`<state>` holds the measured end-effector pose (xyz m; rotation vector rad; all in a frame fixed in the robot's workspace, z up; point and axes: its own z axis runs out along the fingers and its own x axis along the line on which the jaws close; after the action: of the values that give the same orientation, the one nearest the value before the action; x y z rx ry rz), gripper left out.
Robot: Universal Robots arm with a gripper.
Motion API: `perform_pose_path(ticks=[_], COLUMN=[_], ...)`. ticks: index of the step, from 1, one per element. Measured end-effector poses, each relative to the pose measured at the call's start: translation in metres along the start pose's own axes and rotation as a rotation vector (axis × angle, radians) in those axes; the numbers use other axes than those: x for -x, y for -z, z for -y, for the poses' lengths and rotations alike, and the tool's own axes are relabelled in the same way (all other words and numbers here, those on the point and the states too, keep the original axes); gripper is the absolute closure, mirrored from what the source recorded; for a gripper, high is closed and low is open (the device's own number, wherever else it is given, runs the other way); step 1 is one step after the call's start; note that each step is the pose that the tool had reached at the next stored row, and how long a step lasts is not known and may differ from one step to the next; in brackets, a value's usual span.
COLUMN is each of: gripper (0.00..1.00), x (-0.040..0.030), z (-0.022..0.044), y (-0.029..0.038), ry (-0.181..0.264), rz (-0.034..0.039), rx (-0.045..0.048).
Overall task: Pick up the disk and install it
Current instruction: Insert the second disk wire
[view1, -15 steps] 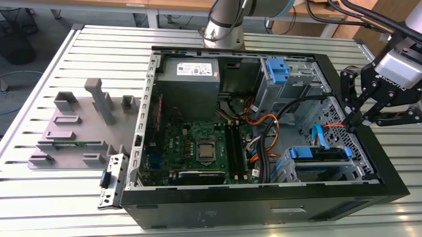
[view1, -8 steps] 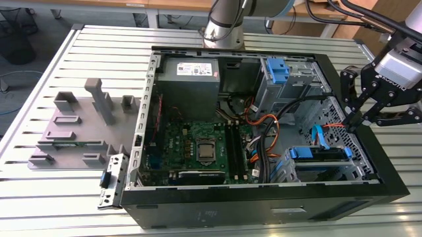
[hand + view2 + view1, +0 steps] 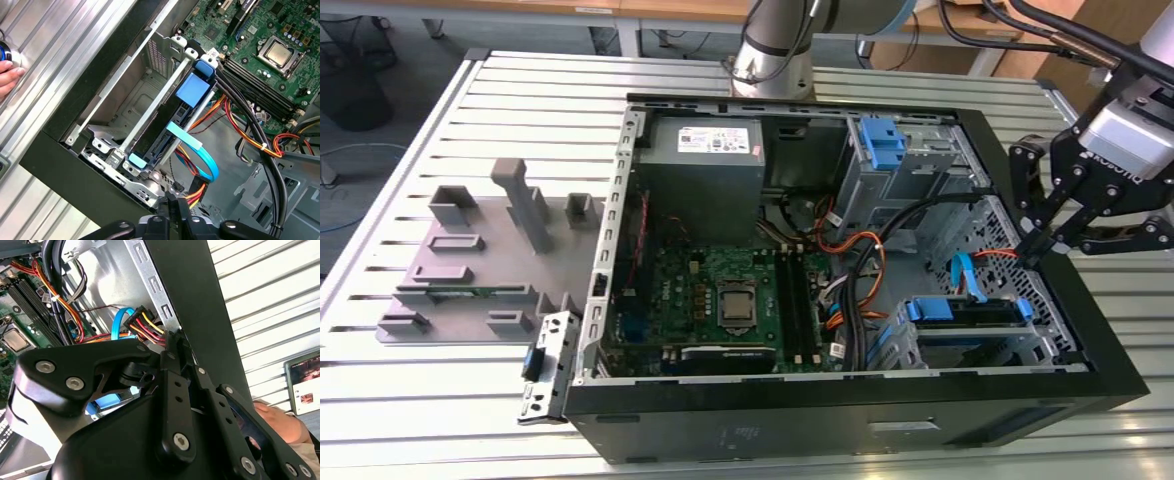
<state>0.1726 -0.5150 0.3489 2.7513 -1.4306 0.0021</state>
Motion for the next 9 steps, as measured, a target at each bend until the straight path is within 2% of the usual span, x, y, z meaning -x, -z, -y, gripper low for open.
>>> perform_pose_path(ticks=[1,2,9], gripper=[0.79,0.83,0.83], x=[0.0000,0.0000,0.0000], z=[0.0000,0.0000,0.0000], y=[0.0000,0.0000,0.0002], ry=[0.000,0.000,0.000], rz=[0.0000,-0.0001,-0.0003], rx=[0.0000,0.0001,0.0002])
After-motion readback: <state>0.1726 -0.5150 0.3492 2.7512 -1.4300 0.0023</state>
